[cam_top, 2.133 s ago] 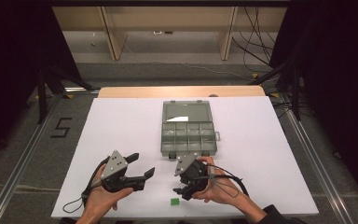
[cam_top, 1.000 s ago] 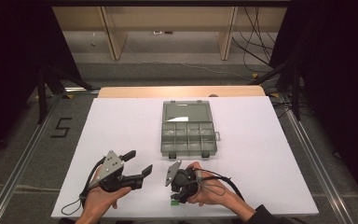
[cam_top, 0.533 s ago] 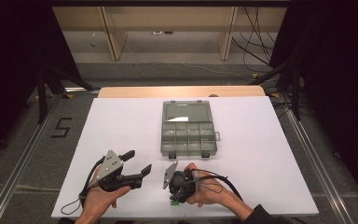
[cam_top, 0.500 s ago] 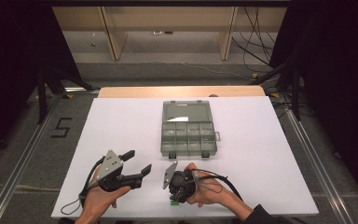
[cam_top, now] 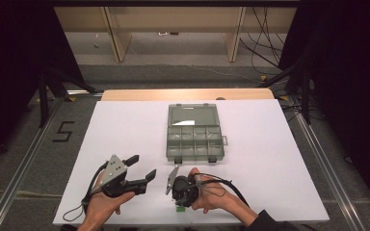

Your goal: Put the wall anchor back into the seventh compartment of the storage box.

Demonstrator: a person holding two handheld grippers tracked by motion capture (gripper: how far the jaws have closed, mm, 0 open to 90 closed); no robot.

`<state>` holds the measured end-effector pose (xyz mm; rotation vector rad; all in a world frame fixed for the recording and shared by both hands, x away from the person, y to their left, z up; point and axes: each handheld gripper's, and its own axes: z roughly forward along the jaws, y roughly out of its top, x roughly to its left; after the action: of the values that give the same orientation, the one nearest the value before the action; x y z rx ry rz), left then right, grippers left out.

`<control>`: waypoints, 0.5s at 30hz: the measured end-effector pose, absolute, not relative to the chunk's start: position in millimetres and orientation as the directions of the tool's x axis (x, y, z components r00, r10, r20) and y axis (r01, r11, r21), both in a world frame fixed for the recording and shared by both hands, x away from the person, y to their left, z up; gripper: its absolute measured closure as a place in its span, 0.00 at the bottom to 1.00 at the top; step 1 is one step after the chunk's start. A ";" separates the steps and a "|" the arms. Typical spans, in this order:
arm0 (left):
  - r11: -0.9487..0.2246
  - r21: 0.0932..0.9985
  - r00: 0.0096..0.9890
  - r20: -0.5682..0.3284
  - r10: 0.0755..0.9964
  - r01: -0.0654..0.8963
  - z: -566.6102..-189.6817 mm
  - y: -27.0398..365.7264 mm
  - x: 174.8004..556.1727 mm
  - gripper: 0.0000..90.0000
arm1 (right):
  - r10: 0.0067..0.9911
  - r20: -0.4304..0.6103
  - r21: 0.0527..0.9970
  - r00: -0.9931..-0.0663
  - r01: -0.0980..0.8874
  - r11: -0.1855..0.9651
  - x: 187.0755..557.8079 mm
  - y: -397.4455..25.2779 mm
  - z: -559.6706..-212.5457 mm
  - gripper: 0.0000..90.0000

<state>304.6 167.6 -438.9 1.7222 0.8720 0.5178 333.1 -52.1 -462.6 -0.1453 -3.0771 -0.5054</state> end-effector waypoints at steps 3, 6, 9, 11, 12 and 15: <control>-0.135 0.942 0.632 -0.095 0.769 0.306 -440.1 167.0 304.3 0.24 | 0.084 0.028 0.311 -0.996 0.088 0.946 332.5 -50.9 -462.0 0.94; -0.144 0.944 0.635 -0.082 0.768 0.296 -438.7 167.9 304.9 0.24 | 0.096 0.032 0.301 -0.995 0.101 0.948 331.1 -50.8 -460.8 0.94; -0.144 0.944 0.634 -0.082 0.769 0.296 -439.0 168.0 304.5 0.24 | 0.108 0.022 0.312 -0.994 0.110 0.944 333.6 -54.6 -455.6 0.94; -0.145 0.946 0.638 -0.078 0.766 0.290 -438.4 168.2 305.1 0.24 | 0.112 0.006 0.332 -0.994 0.108 0.937 337.6 -58.1 -449.9 0.94; -0.147 0.945 0.638 -0.077 0.766 0.291 -438.6 168.1 305.0 0.24 | 0.119 -0.003 0.343 -0.993 0.111 0.933 339.2 -60.5 -446.7 0.94; -0.135 0.948 0.639 -0.087 0.765 0.290 -438.5 167.5 304.6 0.24 | 0.156 -0.011 0.355 -0.988 0.142 0.924 345.0 -67.4 -437.2 0.94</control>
<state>304.6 167.5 -438.5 1.7093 0.8661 0.5145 345.0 -67.4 -437.2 -0.2417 -3.1190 -0.5718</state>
